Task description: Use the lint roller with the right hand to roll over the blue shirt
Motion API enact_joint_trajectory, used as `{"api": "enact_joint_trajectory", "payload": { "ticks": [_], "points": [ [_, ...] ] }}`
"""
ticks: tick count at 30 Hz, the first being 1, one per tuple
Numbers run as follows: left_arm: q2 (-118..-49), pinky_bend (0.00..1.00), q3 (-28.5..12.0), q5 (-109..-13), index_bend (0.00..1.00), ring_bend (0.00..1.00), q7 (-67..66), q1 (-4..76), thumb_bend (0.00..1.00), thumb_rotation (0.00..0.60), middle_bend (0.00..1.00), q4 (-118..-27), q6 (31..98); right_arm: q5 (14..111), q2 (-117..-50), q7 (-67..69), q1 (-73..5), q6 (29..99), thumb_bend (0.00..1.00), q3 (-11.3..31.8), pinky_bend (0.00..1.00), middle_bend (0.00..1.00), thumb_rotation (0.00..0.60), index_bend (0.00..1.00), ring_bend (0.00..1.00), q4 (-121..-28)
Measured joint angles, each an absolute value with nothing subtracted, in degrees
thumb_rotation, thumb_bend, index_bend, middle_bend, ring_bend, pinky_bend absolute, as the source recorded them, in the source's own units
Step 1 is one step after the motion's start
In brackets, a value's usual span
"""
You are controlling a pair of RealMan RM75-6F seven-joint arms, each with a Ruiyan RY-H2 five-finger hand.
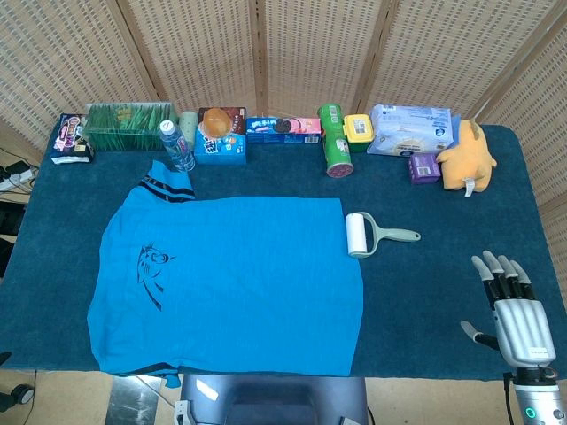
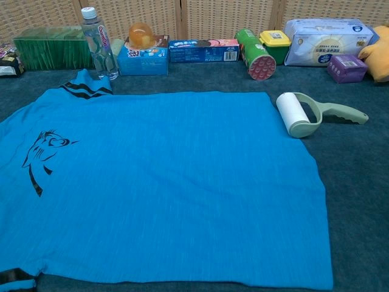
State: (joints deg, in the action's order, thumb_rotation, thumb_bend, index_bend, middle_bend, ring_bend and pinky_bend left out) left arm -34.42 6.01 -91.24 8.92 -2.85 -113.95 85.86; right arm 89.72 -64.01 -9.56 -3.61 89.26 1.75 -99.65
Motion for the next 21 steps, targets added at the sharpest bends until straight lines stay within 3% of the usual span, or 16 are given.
{"api": "enact_joint_trajectory", "payload": {
  "ticks": [13, 21],
  "points": [
    [-34.54, 0.04, 5.99, -91.89, 0.0, 0.0, 9.56, -2.83, 0.12, 0.6, 0.0, -113.45, 86.16, 88.74, -64.55, -8.45, -5.22, 85.74, 0.0, 2.44, 0.0, 0.0, 0.6, 0.0, 0.0, -99.36],
    [-34.37, 0.04, 5.64, -91.4, 0.0, 0.0, 9.48, -1.83, 0.12, 0.6, 0.0, -113.83, 84.59, 84.69, -63.44, -5.21, -12.68, 72.35, 0.0, 5.26, 0.0, 0.01, 0.6, 0.0, 0.0, -99.67]
  ]
}}
